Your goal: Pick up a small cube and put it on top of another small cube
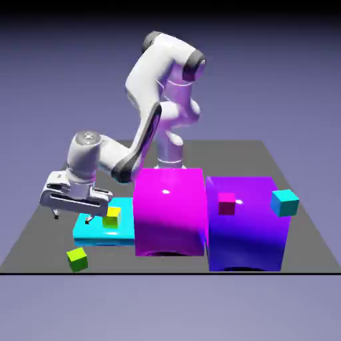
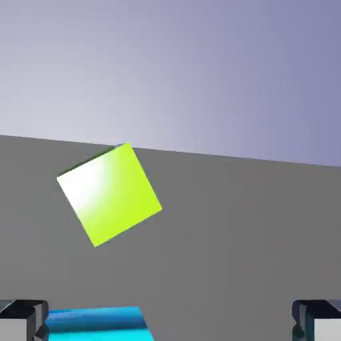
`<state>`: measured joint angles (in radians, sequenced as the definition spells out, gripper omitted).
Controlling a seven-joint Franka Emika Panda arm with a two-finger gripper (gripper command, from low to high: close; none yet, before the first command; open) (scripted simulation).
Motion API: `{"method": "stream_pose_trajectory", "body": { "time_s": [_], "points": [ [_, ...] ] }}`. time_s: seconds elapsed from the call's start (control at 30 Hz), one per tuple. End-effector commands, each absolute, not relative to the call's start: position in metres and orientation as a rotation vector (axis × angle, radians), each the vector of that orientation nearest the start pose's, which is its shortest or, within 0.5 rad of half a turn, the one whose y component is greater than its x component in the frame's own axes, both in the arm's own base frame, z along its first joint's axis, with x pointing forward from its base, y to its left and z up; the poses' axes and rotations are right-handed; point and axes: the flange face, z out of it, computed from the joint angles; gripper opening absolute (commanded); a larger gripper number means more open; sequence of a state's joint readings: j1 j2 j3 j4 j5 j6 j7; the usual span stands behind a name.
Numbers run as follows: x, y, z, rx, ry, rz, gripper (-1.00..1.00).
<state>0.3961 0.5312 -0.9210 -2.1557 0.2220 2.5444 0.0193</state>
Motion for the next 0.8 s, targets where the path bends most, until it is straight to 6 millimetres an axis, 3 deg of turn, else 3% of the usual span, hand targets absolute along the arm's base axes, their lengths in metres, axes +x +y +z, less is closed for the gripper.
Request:
{"method": "stream_pose_trajectory", "body": {
  "time_s": [0.0,0.37,0.47,0.57,0.6,0.63,0.67,0.77],
  "points": [
    [0.501,-0.289,0.249,-3.277,1.046,-0.005,0.0],
    [0.533,-0.307,0.221,-3.357,0.547,0.252,0.0],
    [0.54,-0.287,0.194,-3.237,0.393,0.233,0.0],
    [0.535,-0.288,0.13,-3.223,0.376,0.228,0.0],
    [0.533,-0.289,0.122,-3.223,0.377,0.229,0.0],
    [0.533,-0.289,0.122,-3.223,0.377,0.229,-1.0],
    [0.533,-0.289,0.122,-3.223,0.377,0.229,-1.0],
    [0.541,-0.284,0.19,-3.223,0.377,0.229,-1.0]
  ]
}}
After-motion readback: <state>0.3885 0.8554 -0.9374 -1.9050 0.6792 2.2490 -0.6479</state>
